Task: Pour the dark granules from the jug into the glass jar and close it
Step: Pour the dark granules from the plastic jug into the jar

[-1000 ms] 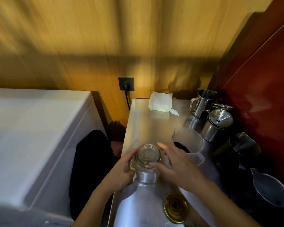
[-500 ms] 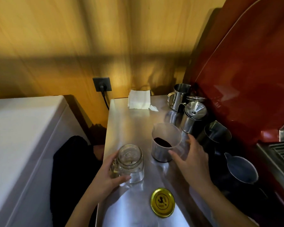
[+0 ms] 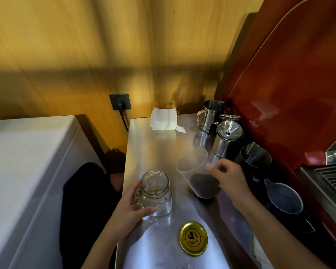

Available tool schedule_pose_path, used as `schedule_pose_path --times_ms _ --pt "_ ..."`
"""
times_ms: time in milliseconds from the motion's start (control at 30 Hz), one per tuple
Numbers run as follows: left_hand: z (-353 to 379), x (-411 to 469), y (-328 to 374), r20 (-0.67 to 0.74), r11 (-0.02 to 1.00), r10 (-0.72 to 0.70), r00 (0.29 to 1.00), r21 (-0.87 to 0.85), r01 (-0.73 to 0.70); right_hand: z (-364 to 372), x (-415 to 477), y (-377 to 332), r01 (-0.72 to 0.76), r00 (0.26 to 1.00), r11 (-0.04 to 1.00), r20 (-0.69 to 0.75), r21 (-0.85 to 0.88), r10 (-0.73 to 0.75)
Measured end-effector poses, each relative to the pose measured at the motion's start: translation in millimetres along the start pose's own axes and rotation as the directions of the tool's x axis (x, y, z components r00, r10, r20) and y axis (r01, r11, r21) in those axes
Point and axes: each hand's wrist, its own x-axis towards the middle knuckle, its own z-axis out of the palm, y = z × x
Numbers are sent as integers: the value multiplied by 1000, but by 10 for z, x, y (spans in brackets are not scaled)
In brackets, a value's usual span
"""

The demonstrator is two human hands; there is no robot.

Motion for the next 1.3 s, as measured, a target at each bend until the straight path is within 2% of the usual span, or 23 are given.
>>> schedule_pose_path --times_ms 133,400,667,867,967,1100,1300 --pt "-13 -1 -23 -1 1000 5 1000 28 -5 20 17 -48 3 1000 995 -11 103 -2" --pt "11 -15 -51 -36 999 4 999 46 -3 11 9 -73 7 999 985 38 171 -14" --pt "48 -34 -5 -64 992 33 997 123 -25 -14 6 -209 89 996 927 -42 363 -79" --pt "96 -34 46 -83 990 36 996 142 -24 -109 35 -378 215 974 912 -6 350 -227" --pt "125 -19 63 -104 987 36 994 160 -19 -137 39 -482 338 934 894 13 295 -357" --pt "143 12 110 -134 977 58 989 210 -28 -139 76 -616 434 887 872 64 227 -458" --pt "175 28 156 -149 971 49 988 238 -12 -61 119 -785 509 828 845 177 161 -532"
